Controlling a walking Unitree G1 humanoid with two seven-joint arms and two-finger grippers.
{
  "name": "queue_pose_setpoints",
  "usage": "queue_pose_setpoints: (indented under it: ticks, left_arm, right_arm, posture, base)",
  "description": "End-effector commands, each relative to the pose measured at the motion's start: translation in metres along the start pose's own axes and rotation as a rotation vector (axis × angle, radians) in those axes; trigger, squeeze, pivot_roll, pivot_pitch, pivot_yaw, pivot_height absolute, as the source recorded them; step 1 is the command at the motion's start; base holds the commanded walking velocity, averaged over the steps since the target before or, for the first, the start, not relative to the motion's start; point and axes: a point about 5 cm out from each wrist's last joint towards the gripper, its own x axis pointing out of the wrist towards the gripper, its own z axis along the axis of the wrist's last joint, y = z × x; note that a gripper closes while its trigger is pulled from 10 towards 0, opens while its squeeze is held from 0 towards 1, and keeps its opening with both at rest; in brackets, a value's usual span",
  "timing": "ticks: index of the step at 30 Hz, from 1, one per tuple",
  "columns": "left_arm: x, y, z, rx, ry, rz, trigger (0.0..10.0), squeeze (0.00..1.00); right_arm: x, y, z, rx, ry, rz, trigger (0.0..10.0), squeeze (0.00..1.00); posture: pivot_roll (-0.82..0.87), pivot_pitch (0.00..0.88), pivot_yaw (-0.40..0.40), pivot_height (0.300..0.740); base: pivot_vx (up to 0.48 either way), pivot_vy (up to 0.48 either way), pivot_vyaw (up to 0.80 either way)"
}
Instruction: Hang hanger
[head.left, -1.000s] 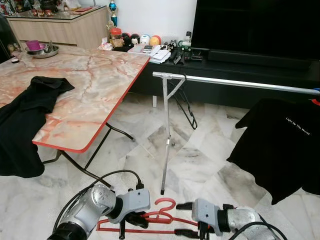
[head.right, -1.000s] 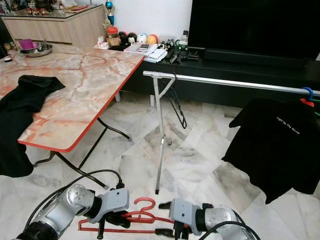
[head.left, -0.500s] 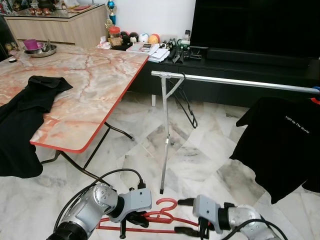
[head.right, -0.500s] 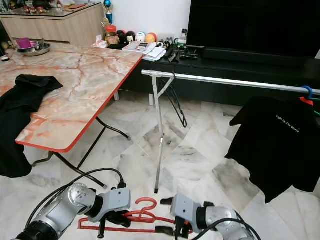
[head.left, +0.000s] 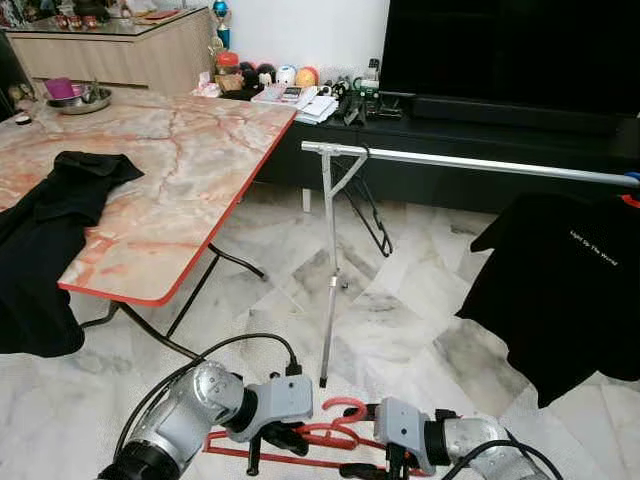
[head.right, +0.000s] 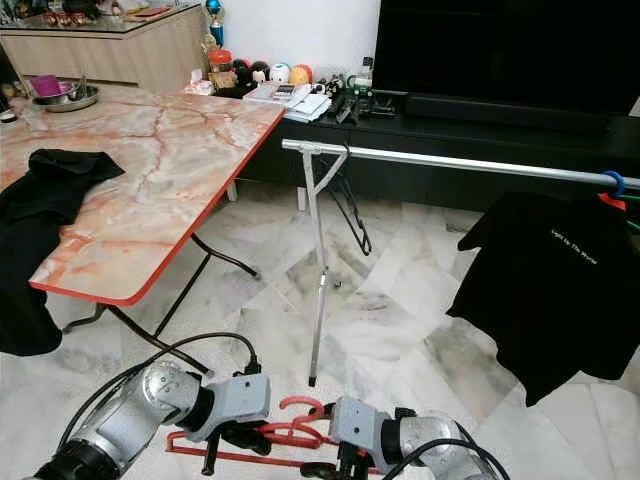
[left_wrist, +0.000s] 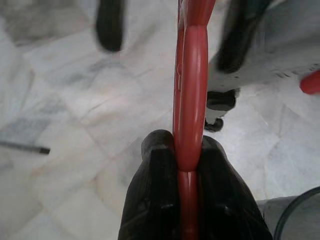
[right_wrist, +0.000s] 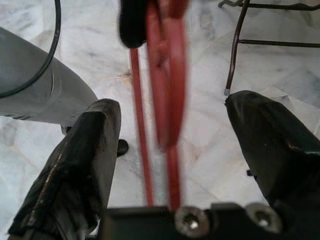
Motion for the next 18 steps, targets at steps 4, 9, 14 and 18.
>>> queue_pose_setpoints:
  ticks: [4,9,14,18]
  left_arm:
    - [0.0001,-0.0045,0.0027,0.042,0.007,-0.029,10.0,0.00]
    - [-0.0006,-0.0041,0.0044,0.067,0.010,-0.026,10.0,0.00]
    - [0.0000,-0.0026,0.0054,0.076,0.007,-0.012,10.0,0.00]
    - [0.0005,-0.0014,0.0065,0.085,0.008,-0.004,10.0,0.00]
  right_arm:
    - [0.0000,-0.0031,-0.0011,0.016,0.018,-0.008,10.0,0.00]
    - [0.0011,-0.0006,-0.0042,0.029,0.038,0.008,1.5,0.00]
    - [0.0017,0.0011,-0.0058,0.058,0.032,0.010,0.0,0.00]
    - [0.0025,0.0023,-0.0069,0.076,0.031,0.011,10.0,0.00]
  posture:
    - [0.16,0.061,-0.035,0.740]
    - [0.16,0.059,-0.035,0.740]
    - [0.17,0.059,-0.036,0.740]
    - [0.17,0.059,-0.035,0.740]
  base:
    - [0.000,0.000,0.00]
    - [0.000,0.000,0.00]
    - [0.000,0.000,0.00]
    - [0.000,0.000,0.00]
